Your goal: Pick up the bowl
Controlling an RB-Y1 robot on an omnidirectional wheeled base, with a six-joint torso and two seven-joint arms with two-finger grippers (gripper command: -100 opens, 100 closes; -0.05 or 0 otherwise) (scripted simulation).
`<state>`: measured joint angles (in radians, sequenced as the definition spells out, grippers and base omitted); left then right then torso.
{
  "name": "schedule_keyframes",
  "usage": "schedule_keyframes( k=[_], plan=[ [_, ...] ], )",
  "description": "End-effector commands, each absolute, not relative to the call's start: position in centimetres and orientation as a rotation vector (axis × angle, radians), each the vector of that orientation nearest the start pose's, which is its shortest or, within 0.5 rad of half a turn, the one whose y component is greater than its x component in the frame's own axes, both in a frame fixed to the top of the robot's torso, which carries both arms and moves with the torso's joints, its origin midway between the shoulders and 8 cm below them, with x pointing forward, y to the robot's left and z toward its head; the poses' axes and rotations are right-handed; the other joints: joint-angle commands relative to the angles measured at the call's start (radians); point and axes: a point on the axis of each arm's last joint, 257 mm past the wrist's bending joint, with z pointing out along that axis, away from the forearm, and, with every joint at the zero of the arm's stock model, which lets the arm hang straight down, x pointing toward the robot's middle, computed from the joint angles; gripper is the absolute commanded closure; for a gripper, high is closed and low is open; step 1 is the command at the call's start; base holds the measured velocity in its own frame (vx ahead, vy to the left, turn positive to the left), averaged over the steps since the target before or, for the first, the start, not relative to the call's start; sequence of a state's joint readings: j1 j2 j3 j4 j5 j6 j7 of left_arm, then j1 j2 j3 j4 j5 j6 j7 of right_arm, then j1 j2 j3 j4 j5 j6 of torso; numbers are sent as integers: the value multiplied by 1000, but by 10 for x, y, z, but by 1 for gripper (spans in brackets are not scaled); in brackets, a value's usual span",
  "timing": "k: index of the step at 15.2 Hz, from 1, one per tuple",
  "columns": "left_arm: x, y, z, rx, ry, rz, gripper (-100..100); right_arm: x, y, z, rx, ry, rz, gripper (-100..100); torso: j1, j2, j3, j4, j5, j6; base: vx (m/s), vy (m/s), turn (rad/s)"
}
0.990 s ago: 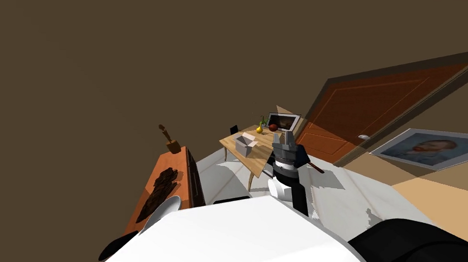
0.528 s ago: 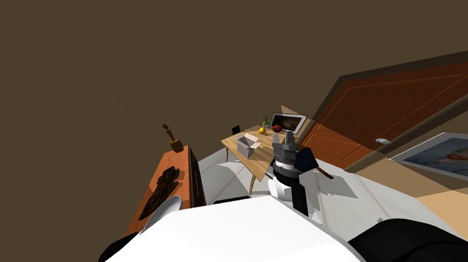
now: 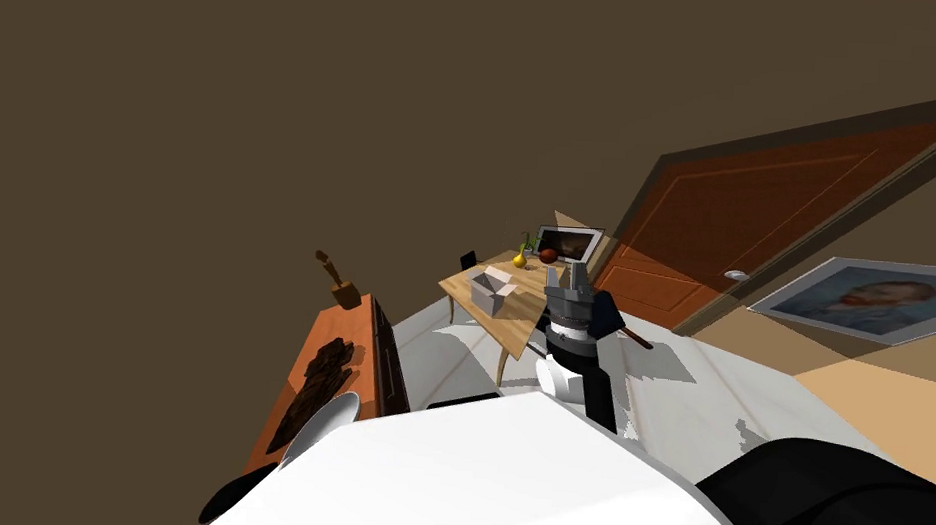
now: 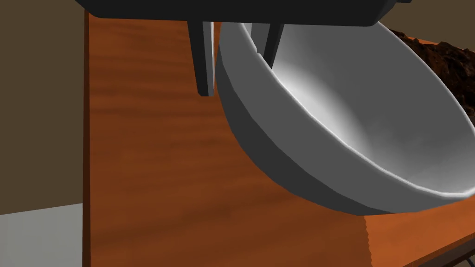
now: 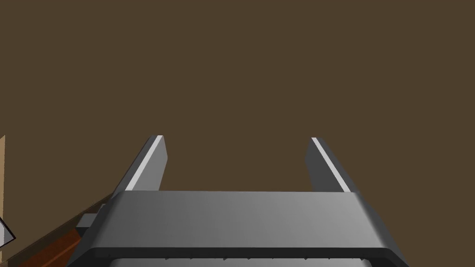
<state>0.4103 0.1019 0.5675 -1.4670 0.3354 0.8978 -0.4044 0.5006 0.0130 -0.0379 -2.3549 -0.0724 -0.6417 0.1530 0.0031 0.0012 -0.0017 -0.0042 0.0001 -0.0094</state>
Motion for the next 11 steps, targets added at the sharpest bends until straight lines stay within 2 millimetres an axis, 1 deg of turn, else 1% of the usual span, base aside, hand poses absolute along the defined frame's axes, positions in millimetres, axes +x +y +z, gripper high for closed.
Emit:
schedule_keyframes(
  k=[1, 11],
  plan=[
    [131, 485, -538, -2350, 1575, -89, 100, 296, -293, 81, 485, 437, 1202, 0, 0, 0, 0, 0, 0, 0, -70, 4, -115],
    [128, 487, -527, -2403, 1494, -73, 100, 296, -293, 81, 485, 437, 1202, 0, -2, 3, 3, 3, -3, 3, -50, 6, -98]
  ],
)
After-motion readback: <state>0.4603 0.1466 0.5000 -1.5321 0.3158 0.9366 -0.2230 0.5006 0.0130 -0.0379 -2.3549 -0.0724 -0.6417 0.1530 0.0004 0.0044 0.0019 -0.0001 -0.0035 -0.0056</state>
